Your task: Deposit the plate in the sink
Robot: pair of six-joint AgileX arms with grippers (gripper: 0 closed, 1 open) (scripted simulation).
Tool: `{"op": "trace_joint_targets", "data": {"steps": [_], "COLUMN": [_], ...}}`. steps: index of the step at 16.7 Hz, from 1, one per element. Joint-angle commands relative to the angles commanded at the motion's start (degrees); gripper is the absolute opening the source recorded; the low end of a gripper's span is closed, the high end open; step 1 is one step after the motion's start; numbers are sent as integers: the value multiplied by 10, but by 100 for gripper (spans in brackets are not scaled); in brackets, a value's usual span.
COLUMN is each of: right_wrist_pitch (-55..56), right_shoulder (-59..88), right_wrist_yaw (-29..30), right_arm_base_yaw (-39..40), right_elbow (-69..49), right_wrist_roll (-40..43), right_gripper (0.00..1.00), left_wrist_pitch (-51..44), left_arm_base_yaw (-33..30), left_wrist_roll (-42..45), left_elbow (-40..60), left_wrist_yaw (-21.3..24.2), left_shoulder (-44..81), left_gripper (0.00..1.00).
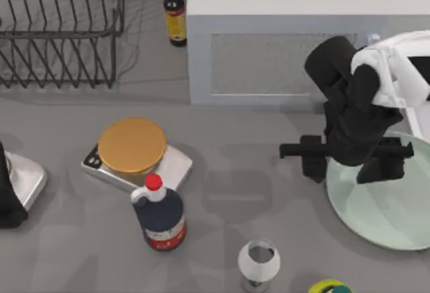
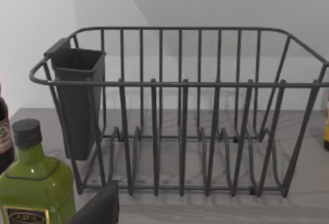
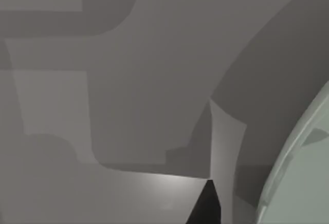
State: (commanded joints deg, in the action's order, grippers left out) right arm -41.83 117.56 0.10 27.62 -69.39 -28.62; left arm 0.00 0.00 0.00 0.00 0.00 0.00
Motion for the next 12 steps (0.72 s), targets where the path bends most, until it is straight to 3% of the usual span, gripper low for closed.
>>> {"op": "trace_joint_targets", "data": {"steps": [3,12], "right_wrist_pitch": [0,3], "right_shoulder": [0,-40], "right_wrist_yaw": [0,5], "right_arm_base_yaw": [0,-9], "right_elbow": [0,-16], "right_wrist_roll": [0,2], "right_gripper": [2,0], "left_wrist_pitch": [0,0], "left_arm_base_yaw": [0,0], "left_wrist_roll": [0,0], "left_elbow": [0,0], "left_wrist_yaw": [0,0], "left_shoulder": [0,0], "left_gripper": [100,100]}}
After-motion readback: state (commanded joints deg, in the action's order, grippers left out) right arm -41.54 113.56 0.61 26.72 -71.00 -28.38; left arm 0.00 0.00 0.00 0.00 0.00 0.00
